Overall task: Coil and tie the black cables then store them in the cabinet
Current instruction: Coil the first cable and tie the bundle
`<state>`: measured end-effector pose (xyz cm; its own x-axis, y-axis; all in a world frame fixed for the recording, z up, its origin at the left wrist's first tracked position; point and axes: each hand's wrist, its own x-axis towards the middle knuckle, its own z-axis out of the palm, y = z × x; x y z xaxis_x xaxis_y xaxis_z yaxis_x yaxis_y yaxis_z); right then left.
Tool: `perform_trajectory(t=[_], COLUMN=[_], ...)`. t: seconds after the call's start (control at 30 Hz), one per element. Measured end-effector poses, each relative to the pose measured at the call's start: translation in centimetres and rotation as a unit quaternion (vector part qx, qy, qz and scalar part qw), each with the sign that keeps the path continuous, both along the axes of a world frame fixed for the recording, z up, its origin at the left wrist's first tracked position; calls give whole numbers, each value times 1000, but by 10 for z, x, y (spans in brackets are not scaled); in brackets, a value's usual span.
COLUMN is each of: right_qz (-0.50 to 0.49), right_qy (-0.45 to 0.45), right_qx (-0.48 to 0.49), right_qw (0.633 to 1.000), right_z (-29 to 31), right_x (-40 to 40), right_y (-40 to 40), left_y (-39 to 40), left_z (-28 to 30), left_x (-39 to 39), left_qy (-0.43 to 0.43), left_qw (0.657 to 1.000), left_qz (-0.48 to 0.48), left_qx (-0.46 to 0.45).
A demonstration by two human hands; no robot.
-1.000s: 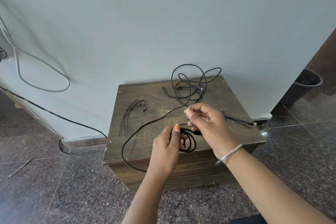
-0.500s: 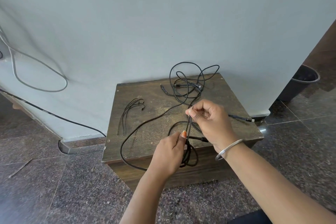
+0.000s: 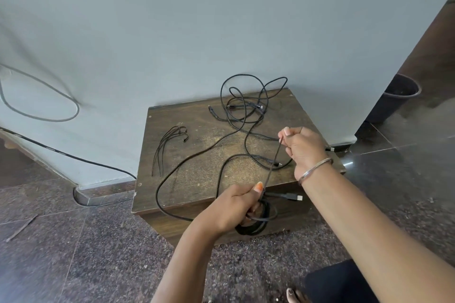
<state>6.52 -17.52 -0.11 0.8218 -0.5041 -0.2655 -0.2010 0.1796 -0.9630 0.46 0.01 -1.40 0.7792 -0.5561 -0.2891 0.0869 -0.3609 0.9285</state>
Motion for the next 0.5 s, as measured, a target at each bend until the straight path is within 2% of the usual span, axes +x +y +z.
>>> perform_trajectory(t=[0.07,0.2,0.37,0.5], right_qz=[-20,-57,55,191], right_qy=[6,21,-26,-97], right_qx=[-3,41,216,248], right_qw=[1000,997,975,945], right_z=[-4,-5,2,11], right_x=[1,3,-2,-8], right_y=[0,-4,0,8], left_y=[0,-4,3,5], left_z=[4,5,0,-6], left_x=[1,0,1,6], left_qy=[13,-21,-36,-92], left_qw=[1000,999,998,991], left_qz=[-2,4,46,84], left_qx=[-25,-36,-22,44])
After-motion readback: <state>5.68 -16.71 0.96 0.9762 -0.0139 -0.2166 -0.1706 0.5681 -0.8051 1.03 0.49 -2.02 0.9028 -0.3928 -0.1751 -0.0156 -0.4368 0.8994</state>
